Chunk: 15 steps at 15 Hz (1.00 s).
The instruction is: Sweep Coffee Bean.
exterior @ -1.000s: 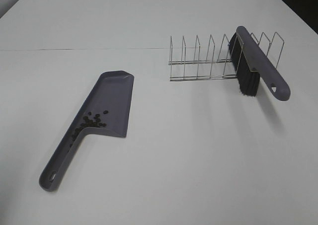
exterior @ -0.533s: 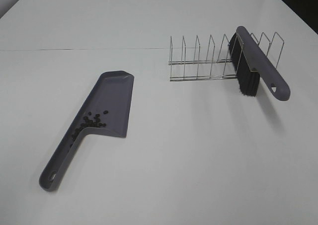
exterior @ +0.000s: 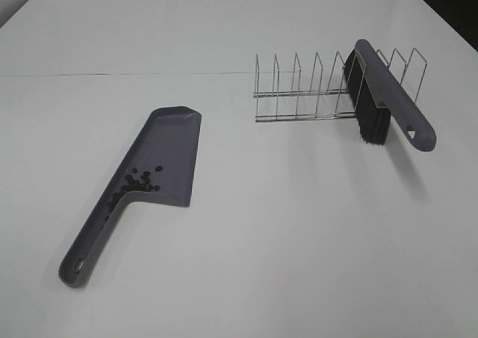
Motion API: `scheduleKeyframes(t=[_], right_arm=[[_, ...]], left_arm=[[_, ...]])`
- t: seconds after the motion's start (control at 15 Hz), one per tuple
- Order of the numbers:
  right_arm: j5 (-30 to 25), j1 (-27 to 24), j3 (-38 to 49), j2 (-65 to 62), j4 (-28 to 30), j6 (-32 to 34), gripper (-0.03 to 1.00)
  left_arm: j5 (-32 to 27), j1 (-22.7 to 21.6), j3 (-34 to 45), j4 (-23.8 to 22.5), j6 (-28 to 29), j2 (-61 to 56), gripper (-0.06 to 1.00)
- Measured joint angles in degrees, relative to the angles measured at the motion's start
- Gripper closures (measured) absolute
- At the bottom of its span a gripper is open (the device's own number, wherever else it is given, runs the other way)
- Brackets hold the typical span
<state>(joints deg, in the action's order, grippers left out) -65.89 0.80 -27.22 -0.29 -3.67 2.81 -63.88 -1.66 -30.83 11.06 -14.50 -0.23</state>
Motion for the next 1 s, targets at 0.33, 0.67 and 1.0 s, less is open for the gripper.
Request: scheduleKeyframes(t=[0.33,0.67,1.0], right_arm=[[2.0,0.0,1.1,0.0,0.1,0.0,0.34],[2.0,0.0,1.1,0.0,0.1,0.0,0.34],[2.0,0.0,1.1,0.0,2.2,0.0,0.34]], left_arm=[[1.5,0.0,1.0,-0.3,2.1,-0.2,0.20],[1.6,0.0,1.0,-1.0,4.8,-0.2,0.20],[1.6,0.0,1.0,-2.3,5.0,-0.2,0.20]])
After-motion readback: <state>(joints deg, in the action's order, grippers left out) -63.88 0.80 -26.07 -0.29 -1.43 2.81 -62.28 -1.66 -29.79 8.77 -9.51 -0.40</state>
